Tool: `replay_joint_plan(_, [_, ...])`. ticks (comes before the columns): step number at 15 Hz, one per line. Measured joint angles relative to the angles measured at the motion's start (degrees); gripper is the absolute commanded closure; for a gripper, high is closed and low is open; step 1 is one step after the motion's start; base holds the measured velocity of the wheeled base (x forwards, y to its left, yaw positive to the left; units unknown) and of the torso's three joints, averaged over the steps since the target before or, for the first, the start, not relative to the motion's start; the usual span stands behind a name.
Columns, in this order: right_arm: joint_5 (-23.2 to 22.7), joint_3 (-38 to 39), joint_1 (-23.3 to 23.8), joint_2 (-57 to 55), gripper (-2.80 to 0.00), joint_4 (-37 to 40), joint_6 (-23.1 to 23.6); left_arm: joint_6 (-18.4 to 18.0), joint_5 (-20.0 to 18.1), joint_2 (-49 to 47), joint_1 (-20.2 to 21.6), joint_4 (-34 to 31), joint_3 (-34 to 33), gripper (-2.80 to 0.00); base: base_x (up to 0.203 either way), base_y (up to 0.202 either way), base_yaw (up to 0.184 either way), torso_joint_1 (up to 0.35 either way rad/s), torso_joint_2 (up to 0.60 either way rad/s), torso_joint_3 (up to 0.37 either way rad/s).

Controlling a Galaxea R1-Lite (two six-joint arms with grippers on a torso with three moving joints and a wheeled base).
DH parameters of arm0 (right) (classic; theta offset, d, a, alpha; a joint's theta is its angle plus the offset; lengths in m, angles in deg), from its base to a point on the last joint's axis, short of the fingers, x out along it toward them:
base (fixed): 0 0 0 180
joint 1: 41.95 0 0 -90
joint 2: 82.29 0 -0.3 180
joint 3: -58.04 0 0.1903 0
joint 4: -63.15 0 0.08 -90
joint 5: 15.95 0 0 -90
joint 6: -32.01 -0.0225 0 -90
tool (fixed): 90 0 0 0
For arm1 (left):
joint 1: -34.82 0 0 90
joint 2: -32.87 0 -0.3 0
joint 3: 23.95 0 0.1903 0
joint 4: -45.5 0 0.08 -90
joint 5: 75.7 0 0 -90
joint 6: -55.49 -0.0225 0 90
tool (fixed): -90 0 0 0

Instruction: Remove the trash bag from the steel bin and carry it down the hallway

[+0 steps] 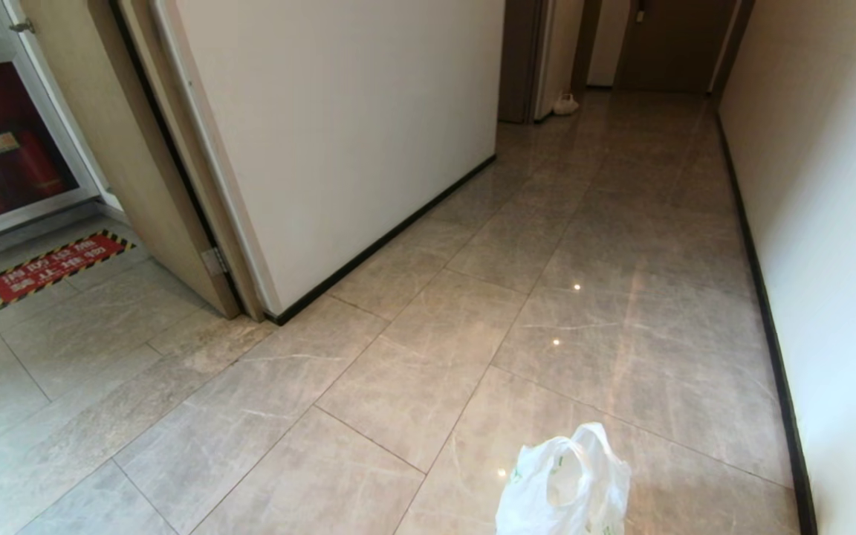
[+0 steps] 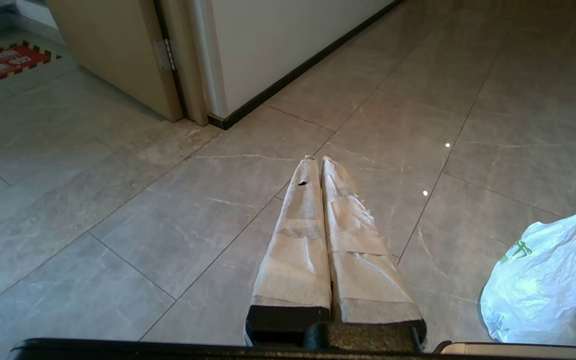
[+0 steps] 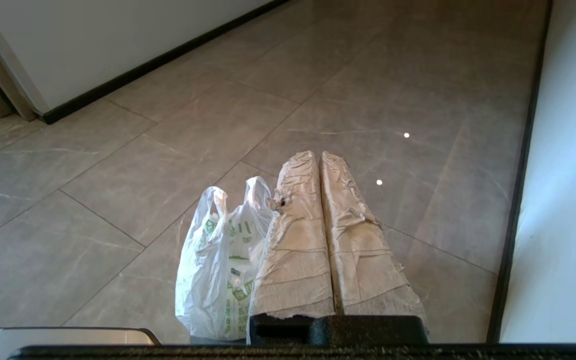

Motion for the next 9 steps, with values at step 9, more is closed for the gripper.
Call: replay_joint_plan(9, [0.01,0.0,0.0,-0.02,0.0,0.0,0.04,-0.15,0.04,0.0,0.0,0.02,0.0,0.0,0.0,0.0,0.0,0.002,0.0,0.125])
